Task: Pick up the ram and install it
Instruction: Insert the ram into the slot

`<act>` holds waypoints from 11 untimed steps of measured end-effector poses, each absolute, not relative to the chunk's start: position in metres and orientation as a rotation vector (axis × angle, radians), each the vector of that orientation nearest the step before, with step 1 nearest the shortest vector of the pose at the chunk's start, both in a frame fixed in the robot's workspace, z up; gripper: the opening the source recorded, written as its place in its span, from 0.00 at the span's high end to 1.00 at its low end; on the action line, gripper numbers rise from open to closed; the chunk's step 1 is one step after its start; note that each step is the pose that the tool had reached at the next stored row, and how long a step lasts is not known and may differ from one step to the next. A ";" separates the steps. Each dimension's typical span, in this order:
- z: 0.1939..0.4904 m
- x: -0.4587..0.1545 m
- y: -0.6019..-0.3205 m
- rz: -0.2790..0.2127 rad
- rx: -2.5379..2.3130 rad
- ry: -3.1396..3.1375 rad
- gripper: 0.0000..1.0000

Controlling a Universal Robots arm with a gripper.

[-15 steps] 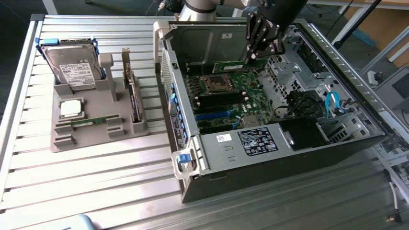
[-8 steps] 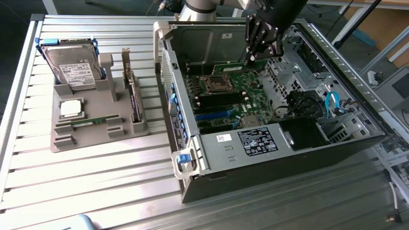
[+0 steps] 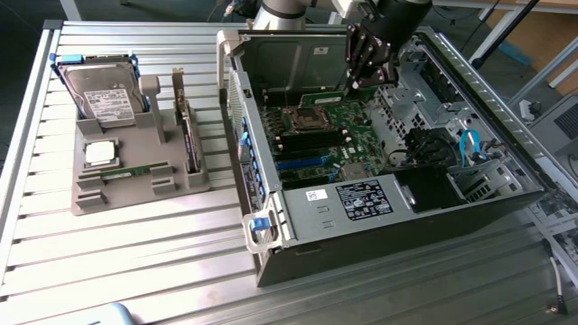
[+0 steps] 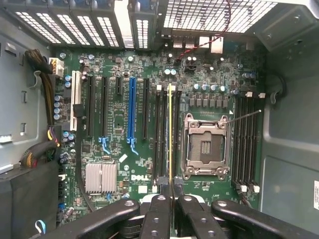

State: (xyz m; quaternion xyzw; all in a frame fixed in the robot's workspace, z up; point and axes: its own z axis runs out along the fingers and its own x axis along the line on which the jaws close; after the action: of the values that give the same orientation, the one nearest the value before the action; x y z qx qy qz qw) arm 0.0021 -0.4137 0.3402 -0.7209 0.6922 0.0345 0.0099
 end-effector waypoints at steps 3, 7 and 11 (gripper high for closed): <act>0.338 0.002 -0.414 0.108 -2.250 2.161 0.88; 0.334 0.002 -0.414 0.108 -2.250 2.161 0.88; 0.331 0.002 -0.414 0.108 -2.250 2.161 0.88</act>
State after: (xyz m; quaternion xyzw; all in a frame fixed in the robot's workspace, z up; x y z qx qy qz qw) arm 0.0021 -0.4137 0.3314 -0.7209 0.6922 0.0345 0.0099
